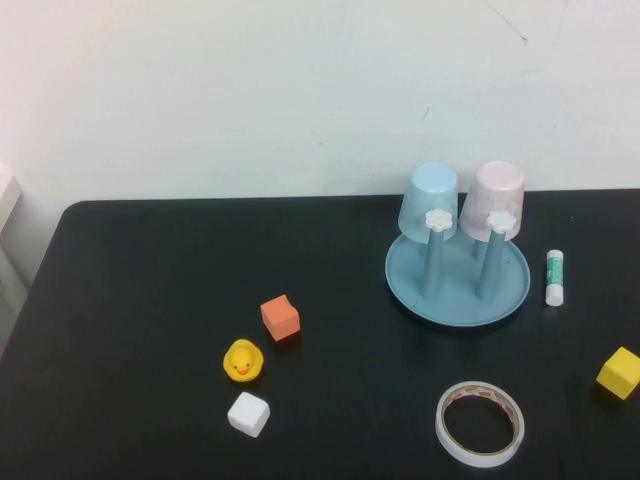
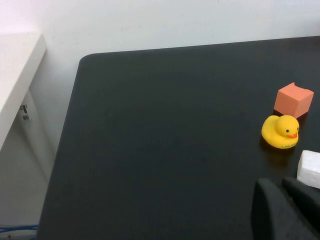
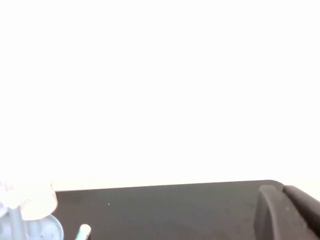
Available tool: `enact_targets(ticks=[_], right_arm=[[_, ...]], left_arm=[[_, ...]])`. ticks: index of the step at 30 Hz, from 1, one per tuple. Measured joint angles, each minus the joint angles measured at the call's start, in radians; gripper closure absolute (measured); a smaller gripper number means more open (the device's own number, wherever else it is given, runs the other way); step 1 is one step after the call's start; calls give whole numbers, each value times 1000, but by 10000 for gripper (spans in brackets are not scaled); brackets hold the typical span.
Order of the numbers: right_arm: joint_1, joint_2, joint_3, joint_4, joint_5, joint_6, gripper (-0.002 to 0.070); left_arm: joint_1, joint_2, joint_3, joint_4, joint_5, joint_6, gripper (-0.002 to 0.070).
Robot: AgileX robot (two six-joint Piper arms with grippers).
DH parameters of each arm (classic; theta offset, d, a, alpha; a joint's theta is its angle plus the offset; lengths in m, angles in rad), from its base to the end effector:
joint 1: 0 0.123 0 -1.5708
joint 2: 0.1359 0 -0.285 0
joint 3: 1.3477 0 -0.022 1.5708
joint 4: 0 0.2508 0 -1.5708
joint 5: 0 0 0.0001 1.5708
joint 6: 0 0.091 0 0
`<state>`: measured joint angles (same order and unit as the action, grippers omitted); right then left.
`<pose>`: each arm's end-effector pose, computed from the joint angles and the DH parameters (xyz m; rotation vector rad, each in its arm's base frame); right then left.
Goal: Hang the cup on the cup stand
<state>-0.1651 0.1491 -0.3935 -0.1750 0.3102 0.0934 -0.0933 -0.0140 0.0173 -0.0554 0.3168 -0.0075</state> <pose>0.0459 -0.0126 0.3078 0.1132 1.5453 -0.2300 0.0533 -0.0066 0.1795 0.0422 1.8045 -0.1249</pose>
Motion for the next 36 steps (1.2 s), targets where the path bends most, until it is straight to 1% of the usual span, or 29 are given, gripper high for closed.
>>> enact_targets(ticks=[6,8,10,13,14,17,21,25,36], right_arm=[[5,-10,27,2,-4,-42,678],[31,-16,53,2,-4,-65,678],[56,-23,76,7,-4,-115,678],[85,-48,123,37,-4,-247,678],[85,-59,135,43,-4,-253,678],[85,-98,196,48,-8,-247,678],[85,-150,304,50,-10,-198,678],[85,-161,400,55,-10,-182,678],[85,-162,417,79,14,-132,678]], left_arm=[[0,0,0,0,0,0,676],[0,0,0,0,0,0,676],[0,0,0,0,0,0,676],[0,0,0,0,0,0,676],[0,0,0,0,0,0,676],[0,0,0,0,0,1,676],[0,0,0,0,0,7,676],[0,0,0,0,0,7,676],[0,0,0,0,0,7,676]])
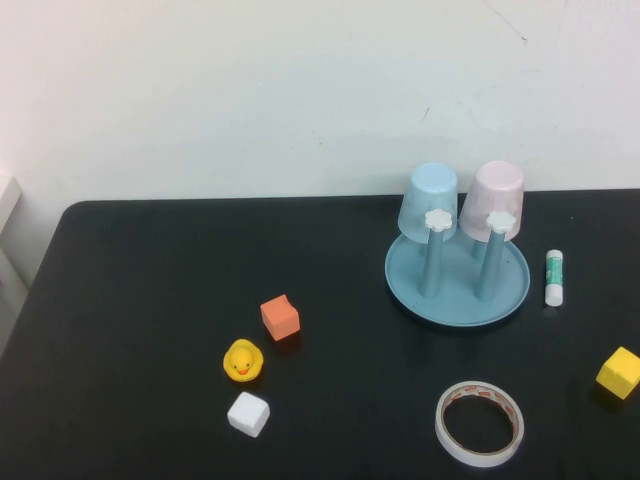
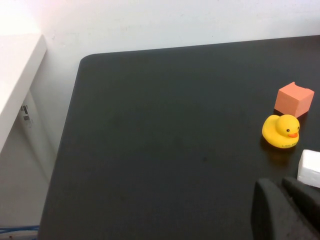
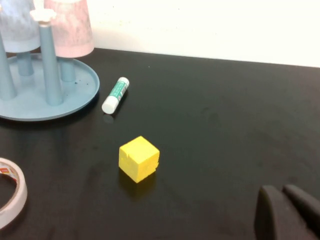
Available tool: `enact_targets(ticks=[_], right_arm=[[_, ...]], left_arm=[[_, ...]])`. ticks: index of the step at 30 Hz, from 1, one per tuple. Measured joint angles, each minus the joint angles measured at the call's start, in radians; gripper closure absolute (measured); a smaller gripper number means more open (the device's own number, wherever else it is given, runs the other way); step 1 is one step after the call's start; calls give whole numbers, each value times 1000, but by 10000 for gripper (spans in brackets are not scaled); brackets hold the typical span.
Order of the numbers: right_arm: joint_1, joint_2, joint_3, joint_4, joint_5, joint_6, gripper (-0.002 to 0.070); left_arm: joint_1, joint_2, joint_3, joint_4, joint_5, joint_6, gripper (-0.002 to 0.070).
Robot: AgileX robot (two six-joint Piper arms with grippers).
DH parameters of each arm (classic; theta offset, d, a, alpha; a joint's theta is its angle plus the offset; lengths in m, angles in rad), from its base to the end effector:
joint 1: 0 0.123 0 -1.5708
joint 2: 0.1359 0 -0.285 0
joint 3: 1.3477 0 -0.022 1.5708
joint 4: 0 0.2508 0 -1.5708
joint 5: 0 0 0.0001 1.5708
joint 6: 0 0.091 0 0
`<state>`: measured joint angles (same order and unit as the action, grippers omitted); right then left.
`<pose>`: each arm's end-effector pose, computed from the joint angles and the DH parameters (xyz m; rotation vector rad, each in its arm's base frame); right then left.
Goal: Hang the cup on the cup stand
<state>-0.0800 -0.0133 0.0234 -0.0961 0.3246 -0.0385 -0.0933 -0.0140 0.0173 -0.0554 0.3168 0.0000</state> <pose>0.0533 -0.0071 0.1768 -0.0234 1.8202 -0.1762 0.0533 -0.0066 0.1795 0.0490 1.8041 -0.1196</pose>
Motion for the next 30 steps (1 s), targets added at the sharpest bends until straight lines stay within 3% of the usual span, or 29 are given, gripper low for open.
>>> enact_targets(ticks=[30], right_arm=[[0,0,-4,1,18,4,678]], left_arm=[[0,0,0,0,0,0,676]])
